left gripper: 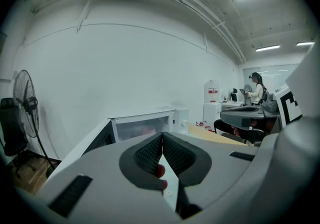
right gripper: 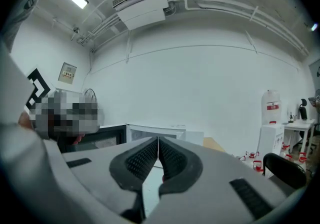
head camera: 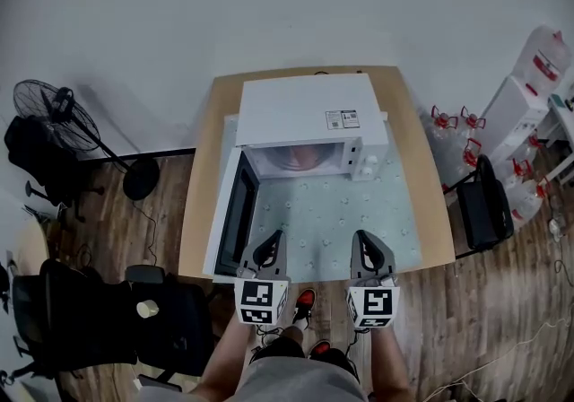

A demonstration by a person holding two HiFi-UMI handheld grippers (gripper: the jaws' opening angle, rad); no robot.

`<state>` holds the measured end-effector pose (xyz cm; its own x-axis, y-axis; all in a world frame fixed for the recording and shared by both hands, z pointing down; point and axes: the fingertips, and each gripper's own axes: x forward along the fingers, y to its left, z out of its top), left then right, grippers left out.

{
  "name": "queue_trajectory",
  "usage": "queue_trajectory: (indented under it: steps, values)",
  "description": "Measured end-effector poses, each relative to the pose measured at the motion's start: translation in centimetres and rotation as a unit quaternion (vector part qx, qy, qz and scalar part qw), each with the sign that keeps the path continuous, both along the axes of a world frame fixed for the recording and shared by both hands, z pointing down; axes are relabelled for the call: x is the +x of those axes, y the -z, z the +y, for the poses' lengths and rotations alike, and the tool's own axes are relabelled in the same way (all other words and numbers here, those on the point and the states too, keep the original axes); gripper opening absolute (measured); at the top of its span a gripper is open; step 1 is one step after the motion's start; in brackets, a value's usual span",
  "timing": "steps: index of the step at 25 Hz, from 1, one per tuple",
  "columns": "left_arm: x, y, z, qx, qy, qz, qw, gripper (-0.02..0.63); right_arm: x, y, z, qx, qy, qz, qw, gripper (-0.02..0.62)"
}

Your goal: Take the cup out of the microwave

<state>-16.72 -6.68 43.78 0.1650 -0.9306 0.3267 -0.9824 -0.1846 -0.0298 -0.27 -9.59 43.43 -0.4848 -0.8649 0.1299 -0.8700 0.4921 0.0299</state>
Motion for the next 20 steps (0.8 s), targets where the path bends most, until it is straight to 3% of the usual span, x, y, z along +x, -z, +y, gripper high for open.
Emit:
queue_trajectory:
  steps: [20]
  values:
    - [-6.0,-8.3,-11.7,-0.049,0.034,0.017,0.9981,0.023,-8.5,-7.6,-12.6,-0.042,0.038,0.012,0.998,0.021]
